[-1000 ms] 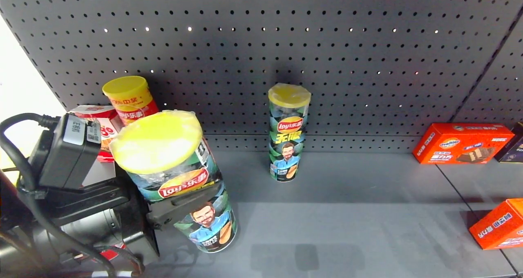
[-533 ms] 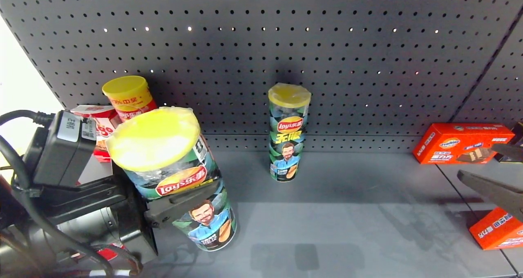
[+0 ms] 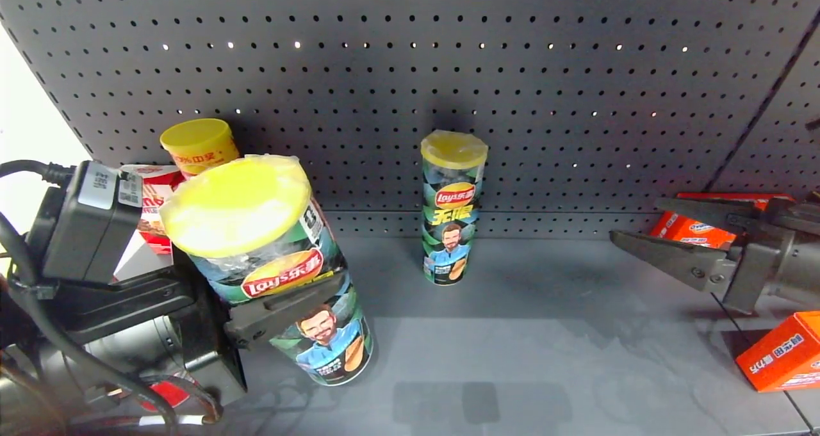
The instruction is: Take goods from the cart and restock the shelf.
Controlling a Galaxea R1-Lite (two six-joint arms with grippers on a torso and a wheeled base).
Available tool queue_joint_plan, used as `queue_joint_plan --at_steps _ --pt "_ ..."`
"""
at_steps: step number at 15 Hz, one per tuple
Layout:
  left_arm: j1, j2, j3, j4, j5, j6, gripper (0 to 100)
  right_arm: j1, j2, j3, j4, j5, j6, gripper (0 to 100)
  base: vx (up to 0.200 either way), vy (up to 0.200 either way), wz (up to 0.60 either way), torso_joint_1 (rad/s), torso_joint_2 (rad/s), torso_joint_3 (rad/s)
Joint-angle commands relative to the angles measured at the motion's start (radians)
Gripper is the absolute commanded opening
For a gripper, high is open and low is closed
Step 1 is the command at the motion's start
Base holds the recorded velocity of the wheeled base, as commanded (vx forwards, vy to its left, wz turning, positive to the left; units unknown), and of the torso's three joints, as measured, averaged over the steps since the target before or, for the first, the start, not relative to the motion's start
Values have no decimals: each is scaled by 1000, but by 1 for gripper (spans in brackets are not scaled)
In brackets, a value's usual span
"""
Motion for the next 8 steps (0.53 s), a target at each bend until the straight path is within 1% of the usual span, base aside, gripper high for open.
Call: queue_joint_plan --at_steps 1,2,5,7,8 --pt "1 2 -7 0 1 0 0 0 126 -67 -1 22 -3 100 0 0 0 0 0 0" --pt "1 2 -7 2 2 0 0 3 169 -108 -4 41 -8 100 0 0 0 0 0 0" --pt "2 8 -8 0 4 0 0 3 259 -226 -5 174 -46 100 0 0 0 0 0 0" --pt "4 8 -8 0 5 0 0 1 292 -248 -14 291 -52 100 0 0 0 0 0 0" --pt "4 8 -8 0 5 0 0 -2 316 -249 -53 342 -62 100 0 0 0 0 0 0"
